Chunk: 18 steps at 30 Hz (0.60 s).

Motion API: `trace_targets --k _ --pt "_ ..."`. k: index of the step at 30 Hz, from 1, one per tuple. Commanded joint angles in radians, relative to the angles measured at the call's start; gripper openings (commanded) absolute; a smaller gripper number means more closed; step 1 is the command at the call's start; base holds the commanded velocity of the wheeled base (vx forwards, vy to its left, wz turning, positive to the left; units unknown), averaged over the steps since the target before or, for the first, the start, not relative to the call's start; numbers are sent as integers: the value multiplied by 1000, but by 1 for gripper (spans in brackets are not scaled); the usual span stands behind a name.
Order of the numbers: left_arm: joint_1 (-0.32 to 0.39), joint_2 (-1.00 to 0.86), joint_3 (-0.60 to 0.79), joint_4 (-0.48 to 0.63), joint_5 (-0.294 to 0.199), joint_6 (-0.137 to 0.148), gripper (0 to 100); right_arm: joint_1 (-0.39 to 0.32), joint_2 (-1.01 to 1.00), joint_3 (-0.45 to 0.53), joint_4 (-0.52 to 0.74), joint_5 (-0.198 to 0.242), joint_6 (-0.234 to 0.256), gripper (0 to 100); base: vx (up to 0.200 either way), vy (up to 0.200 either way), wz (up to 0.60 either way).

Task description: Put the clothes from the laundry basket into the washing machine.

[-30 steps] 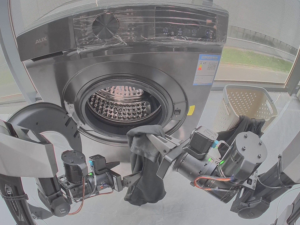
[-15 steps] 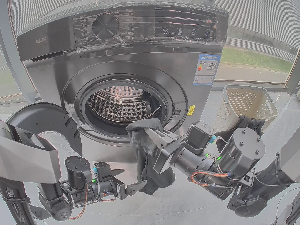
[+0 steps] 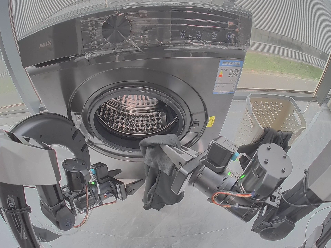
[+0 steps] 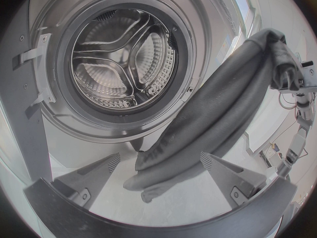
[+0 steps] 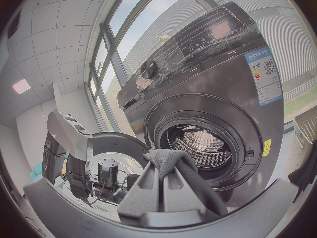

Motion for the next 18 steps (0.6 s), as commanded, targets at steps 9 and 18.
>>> trace_targets --k 9,18 --pt "-19 126 -77 -8 9 5 100 15 2 1 -7 3 -1 0 0 0 0" --pt "-141 87 2 -8 1 3 100 8 2 -15 -4 6 -3 0 0 0 0"
